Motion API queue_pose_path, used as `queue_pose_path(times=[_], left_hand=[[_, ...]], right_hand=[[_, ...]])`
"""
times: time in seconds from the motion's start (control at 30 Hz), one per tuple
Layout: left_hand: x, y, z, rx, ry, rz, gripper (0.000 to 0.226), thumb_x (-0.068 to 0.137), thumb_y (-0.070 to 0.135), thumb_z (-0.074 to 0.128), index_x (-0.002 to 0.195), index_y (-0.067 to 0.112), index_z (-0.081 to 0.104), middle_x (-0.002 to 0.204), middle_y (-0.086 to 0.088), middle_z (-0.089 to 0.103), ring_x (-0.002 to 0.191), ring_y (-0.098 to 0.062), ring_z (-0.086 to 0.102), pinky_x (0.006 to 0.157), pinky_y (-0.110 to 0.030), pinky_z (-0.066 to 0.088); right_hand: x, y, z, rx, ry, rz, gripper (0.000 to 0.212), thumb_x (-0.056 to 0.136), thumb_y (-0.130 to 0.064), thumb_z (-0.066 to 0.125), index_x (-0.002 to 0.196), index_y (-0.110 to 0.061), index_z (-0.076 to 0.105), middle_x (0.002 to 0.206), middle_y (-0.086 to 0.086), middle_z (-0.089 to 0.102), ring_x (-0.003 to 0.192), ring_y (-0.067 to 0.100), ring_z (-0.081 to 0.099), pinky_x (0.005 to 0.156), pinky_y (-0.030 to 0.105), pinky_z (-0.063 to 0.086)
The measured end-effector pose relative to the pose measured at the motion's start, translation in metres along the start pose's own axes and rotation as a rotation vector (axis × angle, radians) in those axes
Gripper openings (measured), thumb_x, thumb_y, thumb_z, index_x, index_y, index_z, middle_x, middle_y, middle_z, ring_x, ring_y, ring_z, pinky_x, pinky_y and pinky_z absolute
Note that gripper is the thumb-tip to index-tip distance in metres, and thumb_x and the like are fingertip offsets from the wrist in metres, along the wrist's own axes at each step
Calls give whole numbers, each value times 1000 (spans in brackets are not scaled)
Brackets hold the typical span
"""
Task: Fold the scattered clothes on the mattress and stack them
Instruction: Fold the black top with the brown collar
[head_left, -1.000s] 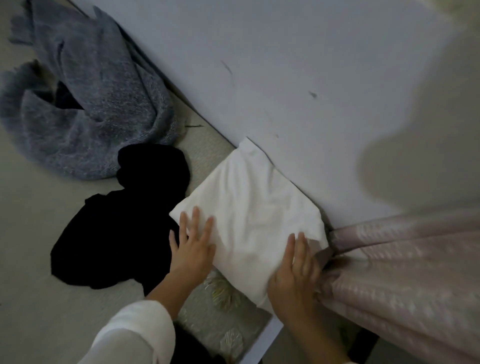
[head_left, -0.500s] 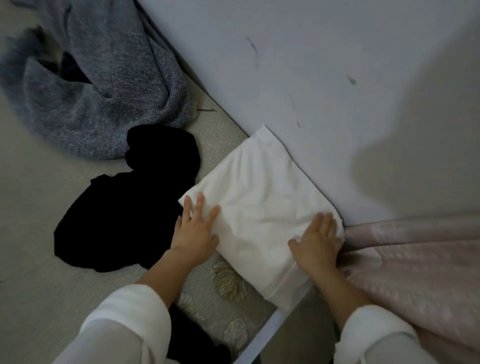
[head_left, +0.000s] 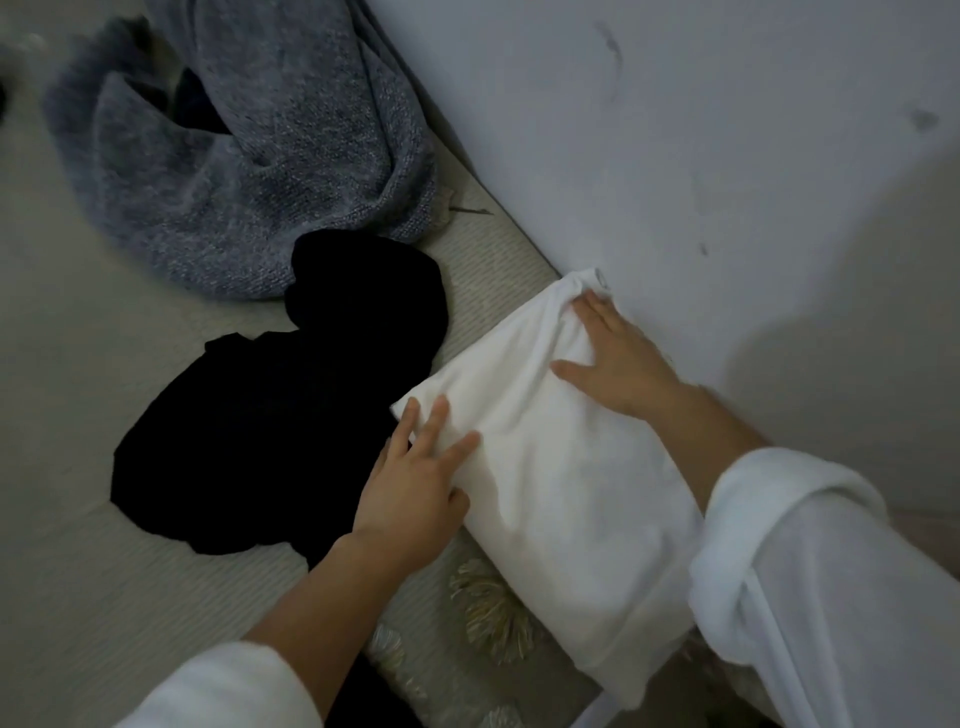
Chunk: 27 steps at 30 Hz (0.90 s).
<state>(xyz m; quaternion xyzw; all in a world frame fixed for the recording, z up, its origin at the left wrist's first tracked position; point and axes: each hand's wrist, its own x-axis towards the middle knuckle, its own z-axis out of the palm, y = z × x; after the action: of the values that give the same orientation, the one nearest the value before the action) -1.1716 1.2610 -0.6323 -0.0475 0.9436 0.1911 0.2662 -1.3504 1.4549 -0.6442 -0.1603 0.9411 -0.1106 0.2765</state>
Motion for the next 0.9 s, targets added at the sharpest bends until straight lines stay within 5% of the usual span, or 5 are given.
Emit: queue_pose_path(times=[0.13,0.33,0.53,0.7,0.9], left_hand=[[-4,-2,-10,-197,48,36,56,93,29,50,146,37,31,160,6,-1,145,-16,-14,119,-34,6],[-40,-54,-16,-390,721,-352,67,84,16,64,145,21,34,153,-7,26,139,-27,17,112,-45,20],[-54,-115,-12,-408,347,-662,64,85,58,56,140,30,40,159,1,11,146,-25,-8,116,-52,3],[-72,-129,-18,-465,243,-404,38,85,60,54,98,25,59,112,8,64,120,-15,51,111,-48,30],[-170,-129,-4,-917,169,-414,37,82,51,64,109,26,62,99,12,70,87,-1,67,73,-18,54]], right_hand=[[-25,-19,21,-53,168,18,75,95,-45,42,153,-13,6,161,4,3,148,17,1,119,38,4],[-112,-78,86,118,255,-245,62,87,-42,39,142,-15,36,151,5,35,141,16,21,112,34,14],[-137,-139,131,28,125,-518,68,78,-24,55,144,-16,36,150,2,37,138,17,32,114,32,30],[-123,-155,135,118,-52,-303,87,86,-28,64,152,-17,10,157,1,17,140,19,27,115,29,23],[-146,-175,132,165,-195,-290,45,83,-2,57,124,-21,55,117,4,57,111,24,53,91,37,46]])
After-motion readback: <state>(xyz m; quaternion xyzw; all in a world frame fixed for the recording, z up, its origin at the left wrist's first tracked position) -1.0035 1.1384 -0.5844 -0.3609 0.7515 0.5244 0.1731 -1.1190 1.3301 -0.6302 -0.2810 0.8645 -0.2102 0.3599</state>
